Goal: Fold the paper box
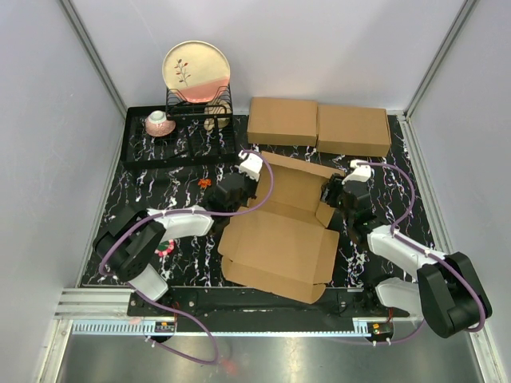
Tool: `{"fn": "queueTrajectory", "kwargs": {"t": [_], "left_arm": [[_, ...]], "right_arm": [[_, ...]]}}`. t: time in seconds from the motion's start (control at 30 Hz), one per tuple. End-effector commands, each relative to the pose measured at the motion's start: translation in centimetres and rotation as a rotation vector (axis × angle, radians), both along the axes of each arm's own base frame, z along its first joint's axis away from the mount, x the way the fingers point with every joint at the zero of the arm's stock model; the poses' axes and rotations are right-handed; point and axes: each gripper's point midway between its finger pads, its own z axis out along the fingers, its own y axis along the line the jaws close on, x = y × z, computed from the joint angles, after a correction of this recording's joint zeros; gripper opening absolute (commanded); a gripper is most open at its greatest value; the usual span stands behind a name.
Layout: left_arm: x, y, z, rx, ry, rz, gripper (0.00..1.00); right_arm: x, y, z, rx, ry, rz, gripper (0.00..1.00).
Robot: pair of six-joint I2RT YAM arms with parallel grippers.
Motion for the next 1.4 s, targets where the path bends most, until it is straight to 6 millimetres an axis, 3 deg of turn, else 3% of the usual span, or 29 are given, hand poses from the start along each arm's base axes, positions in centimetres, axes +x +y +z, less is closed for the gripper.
{"fn": "queueTrajectory", "kwargs": {"t": [0.0,0.2,0.37,0.5,0.63,0.77,0.87,1.0,1.3,1.33,1.37], "left_arm": [[-1.3,-2.7,3.1,-0.104,-0.044,-0.136,0.0],[-0.9,-1.2,2.2,-0.136,-0.036,-0.041,0.0],[0.0,0.1,1.5,-0.117,-0.02,0.061,0.0],[0.5,1.2,0.6,-0.084,0.005,0.133,0.0],[0.8,2.0,0.2,-0.077,0.016,0.19,0.0],[0.7,2.1,0.2,-0.081,0.019,0.202,0.0],[0.6,2.1,0.4,-0.084,0.017,0.202,0.0],[0.3,2.1,0.8,-0.092,0.015,0.198,0.0],[-0.6,2.0,0.3,-0.061,0.037,0.199,0.0],[-0.7,1.7,0.4,-0.053,0.036,0.194,0.0],[-0.8,1.7,0.2,-0.039,0.044,0.195,0.0]], "right_arm": [[0.4,-0.3,0.7,-0.013,-0.027,-0.015,0.56],[0.3,-0.4,0.7,-0.014,-0.02,-0.023,0.42],[-0.2,-0.5,1.2,0.007,-0.002,-0.033,0.61],[-0.9,-0.6,1.7,0.019,0.009,-0.03,0.63],[-1.7,-0.5,1.6,0.017,0.036,-0.012,0.57],[-2.0,-0.7,1.0,0.003,0.059,-0.014,0.32],[-2.0,-0.6,0.5,0.001,0.079,-0.01,0.23],[-1.8,-0.7,-0.4,-0.014,0.108,-0.023,0.0],[-1.5,-0.6,-0.1,-0.013,0.131,-0.034,0.0],[-1.2,-0.5,0.4,-0.007,0.129,-0.031,0.03],[-1.2,-0.1,0.6,0.0,0.134,-0.015,0.27]]}}
